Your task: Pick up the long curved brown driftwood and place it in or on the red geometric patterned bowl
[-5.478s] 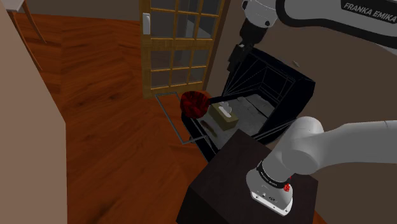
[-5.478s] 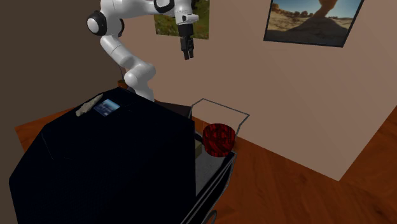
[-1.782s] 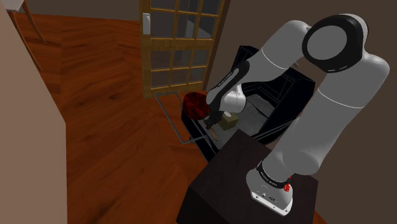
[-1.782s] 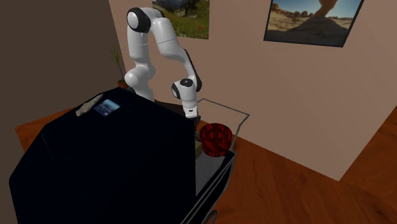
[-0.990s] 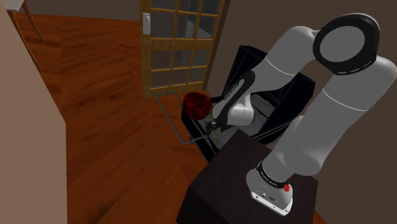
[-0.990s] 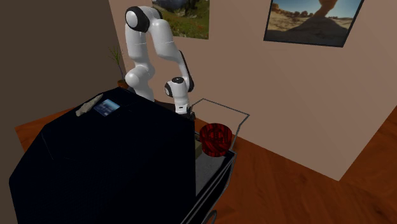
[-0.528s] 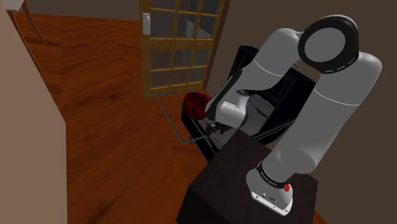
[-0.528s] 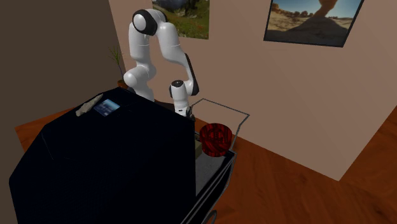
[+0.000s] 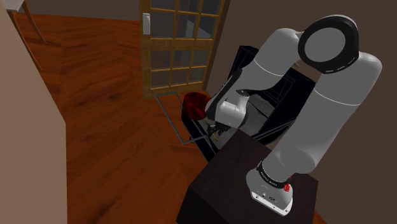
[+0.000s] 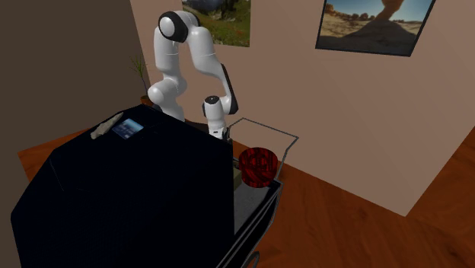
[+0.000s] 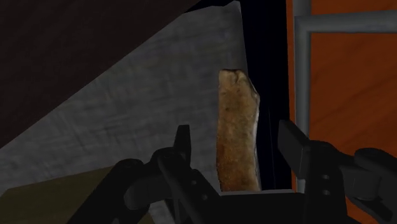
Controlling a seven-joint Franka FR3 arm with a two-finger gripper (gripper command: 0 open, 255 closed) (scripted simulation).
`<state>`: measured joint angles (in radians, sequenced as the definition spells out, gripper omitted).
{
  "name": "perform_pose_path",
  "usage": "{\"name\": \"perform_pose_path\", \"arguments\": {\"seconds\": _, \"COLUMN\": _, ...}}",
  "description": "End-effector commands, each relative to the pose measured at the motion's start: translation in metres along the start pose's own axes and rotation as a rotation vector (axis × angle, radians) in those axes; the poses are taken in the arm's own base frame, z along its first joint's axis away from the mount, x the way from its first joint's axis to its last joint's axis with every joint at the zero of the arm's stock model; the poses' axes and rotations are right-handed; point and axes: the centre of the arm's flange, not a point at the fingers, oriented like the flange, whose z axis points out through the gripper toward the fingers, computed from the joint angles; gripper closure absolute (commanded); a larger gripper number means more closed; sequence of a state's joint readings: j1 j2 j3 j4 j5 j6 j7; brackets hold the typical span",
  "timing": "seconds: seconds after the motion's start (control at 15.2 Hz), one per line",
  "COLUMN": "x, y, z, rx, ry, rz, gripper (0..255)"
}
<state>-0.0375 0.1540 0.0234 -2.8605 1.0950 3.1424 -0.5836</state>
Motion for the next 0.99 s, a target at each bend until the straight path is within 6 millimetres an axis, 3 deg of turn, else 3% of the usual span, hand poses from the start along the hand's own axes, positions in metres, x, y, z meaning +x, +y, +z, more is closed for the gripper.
{"name": "perform_pose_path", "arguments": {"seconds": 0.0, "x": 0.0, "y": -0.002, "z": 0.002, "rx": 0.002, "ry": -0.006, "rz": -0.005, "gripper": 255}}
{"name": "perform_pose_path", "arguments": {"seconds": 0.26, "x": 0.0, "y": -0.001, "z": 0.001, "rx": 0.002, "ry": -0.006, "rz": -0.005, "gripper": 255}}
{"name": "perform_pose_path", "arguments": {"seconds": 0.92, "x": 0.006, "y": -0.005, "z": -0.051, "rx": 0.002, "ry": -0.006, "rz": -0.005, "gripper": 255}}
